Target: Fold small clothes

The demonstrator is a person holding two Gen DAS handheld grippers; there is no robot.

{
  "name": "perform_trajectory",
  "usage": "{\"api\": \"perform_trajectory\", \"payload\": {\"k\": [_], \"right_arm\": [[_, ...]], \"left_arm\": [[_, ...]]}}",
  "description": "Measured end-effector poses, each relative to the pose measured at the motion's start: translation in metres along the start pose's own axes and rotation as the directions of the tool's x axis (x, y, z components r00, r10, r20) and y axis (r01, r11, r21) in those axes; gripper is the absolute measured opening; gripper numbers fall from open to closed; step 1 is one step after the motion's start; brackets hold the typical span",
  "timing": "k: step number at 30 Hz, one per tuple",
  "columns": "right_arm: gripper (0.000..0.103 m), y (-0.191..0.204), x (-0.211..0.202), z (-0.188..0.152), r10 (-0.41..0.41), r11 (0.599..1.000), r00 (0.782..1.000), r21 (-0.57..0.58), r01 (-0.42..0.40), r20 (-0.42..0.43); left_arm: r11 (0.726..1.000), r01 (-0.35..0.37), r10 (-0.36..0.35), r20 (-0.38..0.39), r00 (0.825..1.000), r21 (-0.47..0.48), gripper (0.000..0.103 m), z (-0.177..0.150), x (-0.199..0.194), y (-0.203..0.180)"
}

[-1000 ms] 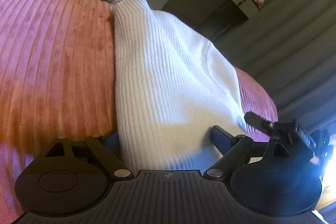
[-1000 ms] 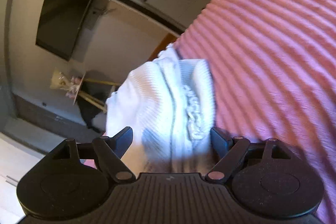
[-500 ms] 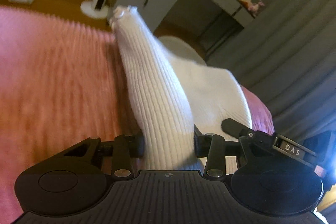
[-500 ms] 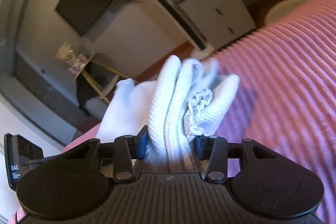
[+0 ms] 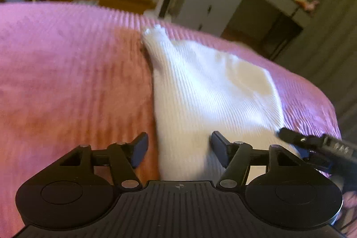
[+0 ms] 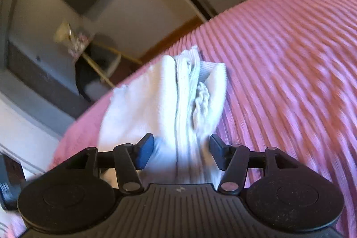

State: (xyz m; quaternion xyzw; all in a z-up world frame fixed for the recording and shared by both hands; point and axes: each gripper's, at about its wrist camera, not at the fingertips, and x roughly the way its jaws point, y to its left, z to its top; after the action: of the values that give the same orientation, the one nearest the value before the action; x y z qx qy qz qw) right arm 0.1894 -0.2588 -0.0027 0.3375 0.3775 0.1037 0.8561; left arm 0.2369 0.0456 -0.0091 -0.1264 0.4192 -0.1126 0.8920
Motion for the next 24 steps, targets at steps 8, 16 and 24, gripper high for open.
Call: {"api": "perform_trajectory", "payload": {"k": [8,16,24], "right_arm": [[0.058,0.003,-0.04,-0.047,0.067,0.992,0.997,0.107,-0.07,0.038],[0.027,0.0,-0.01,-0.053,-0.008,0.979,1.0,0.202,0.009,-0.005],[0.038,0.004,-0.006,-0.052,-0.065,0.978,0.998,0.2,0.065,-0.005]], "left_arm": [[0.999,-0.029,0.028,0.052,0.998,0.015,0.078,-0.062,-0.018,-0.013],[0.999,-0.028,0.028,0.033,0.999,0.019,0.077,-0.067,-0.017,0.007],[1.0,0.013,-0.014,0.018,1.0,0.025,0.077,-0.071,-0.01,0.019]]}}
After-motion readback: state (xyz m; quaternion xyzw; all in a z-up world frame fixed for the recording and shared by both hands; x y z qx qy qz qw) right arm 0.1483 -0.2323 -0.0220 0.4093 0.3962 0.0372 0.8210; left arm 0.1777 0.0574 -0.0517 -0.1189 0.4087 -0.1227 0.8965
